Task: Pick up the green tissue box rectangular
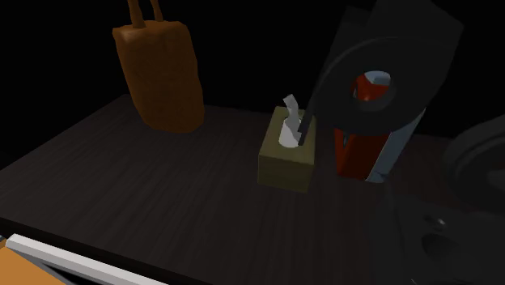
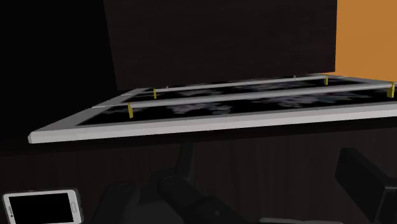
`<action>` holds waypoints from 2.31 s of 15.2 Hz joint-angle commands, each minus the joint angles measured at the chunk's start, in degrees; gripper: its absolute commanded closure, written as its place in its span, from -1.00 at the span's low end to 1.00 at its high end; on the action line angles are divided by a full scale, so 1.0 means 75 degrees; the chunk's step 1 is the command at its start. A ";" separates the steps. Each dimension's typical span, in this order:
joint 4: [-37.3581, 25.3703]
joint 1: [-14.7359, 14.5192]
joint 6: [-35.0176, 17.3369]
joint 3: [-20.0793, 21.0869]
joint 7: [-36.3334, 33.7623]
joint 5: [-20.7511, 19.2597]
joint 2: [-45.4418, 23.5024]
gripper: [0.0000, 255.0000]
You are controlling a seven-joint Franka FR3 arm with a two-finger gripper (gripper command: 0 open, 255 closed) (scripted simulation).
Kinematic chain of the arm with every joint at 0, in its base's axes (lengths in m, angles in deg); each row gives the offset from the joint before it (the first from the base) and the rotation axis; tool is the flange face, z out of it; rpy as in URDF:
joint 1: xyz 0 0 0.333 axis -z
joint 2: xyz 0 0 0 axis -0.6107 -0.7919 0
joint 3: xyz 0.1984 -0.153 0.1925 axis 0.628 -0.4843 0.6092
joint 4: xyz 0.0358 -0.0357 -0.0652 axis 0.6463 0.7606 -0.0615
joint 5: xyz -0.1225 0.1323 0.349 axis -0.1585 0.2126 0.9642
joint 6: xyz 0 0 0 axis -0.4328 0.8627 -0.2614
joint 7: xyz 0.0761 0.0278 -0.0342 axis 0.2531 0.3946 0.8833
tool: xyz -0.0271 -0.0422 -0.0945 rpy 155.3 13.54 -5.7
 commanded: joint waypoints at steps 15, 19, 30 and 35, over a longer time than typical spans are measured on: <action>-0.3356 -0.0107 -0.0473 0.1580 -0.2095 -0.0926 -0.5097 -1.00; -0.4766 -0.0229 -0.0115 0.1816 -0.2685 -0.1462 -0.6661 -1.00; -0.9302 -0.1014 0.1559 0.1727 -0.3404 -0.2778 -1.0742 -1.00; -0.8814 -0.0963 0.1081 0.1737 -0.3549 -0.2752 -1.0755 -1.00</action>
